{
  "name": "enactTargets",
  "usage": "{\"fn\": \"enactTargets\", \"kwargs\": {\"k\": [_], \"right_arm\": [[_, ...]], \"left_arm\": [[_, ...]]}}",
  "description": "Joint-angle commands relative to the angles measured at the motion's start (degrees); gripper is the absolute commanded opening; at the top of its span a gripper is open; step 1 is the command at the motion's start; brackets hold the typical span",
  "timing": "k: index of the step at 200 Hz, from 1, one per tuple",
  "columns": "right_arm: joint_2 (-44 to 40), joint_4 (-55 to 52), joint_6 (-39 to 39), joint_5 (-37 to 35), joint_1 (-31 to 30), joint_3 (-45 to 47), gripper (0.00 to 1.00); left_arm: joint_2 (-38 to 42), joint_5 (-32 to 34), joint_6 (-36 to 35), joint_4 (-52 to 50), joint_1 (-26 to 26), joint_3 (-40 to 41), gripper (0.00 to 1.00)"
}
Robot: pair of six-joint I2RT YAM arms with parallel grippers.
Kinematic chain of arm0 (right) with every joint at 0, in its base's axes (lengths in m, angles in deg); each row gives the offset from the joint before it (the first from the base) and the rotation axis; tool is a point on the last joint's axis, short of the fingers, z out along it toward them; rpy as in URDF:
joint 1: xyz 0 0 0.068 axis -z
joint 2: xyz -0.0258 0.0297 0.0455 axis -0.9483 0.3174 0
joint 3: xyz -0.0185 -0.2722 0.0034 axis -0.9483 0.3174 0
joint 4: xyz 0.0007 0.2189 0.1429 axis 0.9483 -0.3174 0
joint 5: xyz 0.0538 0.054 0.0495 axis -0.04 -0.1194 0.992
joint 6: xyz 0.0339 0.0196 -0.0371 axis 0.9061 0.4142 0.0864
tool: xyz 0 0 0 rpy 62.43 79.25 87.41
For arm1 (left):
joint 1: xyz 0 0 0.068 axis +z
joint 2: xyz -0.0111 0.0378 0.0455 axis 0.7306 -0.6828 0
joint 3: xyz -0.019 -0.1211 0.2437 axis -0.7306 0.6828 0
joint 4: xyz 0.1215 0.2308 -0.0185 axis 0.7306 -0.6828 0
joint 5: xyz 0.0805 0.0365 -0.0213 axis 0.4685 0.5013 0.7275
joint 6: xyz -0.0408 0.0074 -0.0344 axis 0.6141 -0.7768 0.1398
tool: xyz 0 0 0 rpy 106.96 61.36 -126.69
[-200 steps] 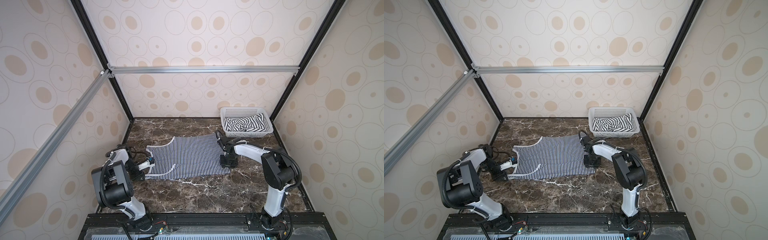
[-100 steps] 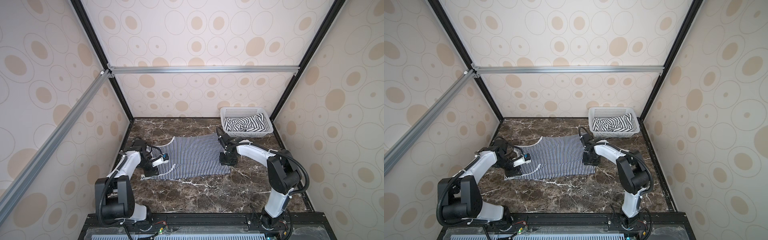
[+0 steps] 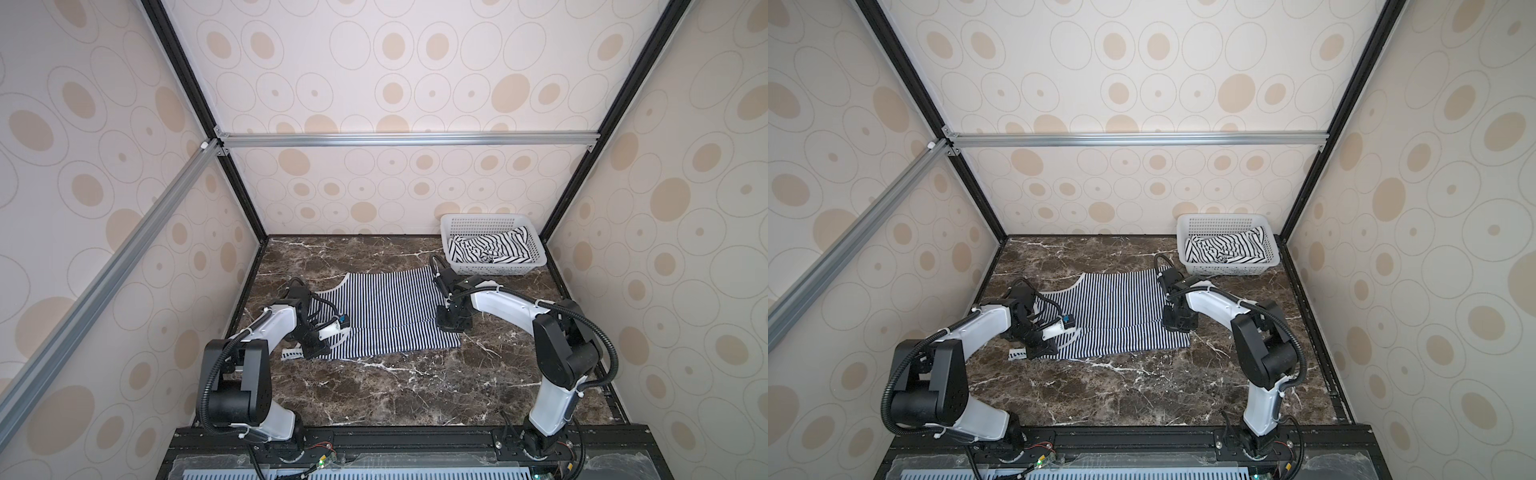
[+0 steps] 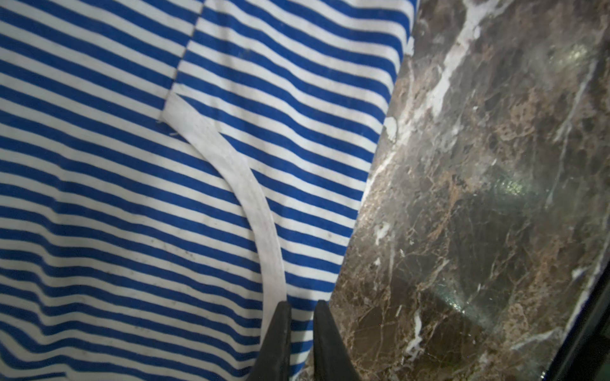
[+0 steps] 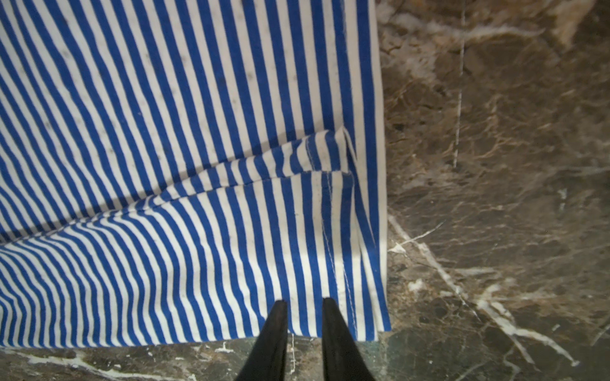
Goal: Fold and stack tank tops
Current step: Move the tank top to the center of the table.
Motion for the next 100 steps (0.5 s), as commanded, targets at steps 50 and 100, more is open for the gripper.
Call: {"fn": "enactTargets", "kwargs": {"k": [50,100], "right_arm": [[2.0,0.0,0.2,0.4,-0.2,-1.3,0.21],[2.7,0.1,-0.2,0.2,-0.3,0.9,0.21]], "left_arm": [[-2.0,2.7,-0.6,5.2,5.8,0.4,0.15],[0.7,2.0,-4.7,1.4,9.8,1.2,0.17]]}}
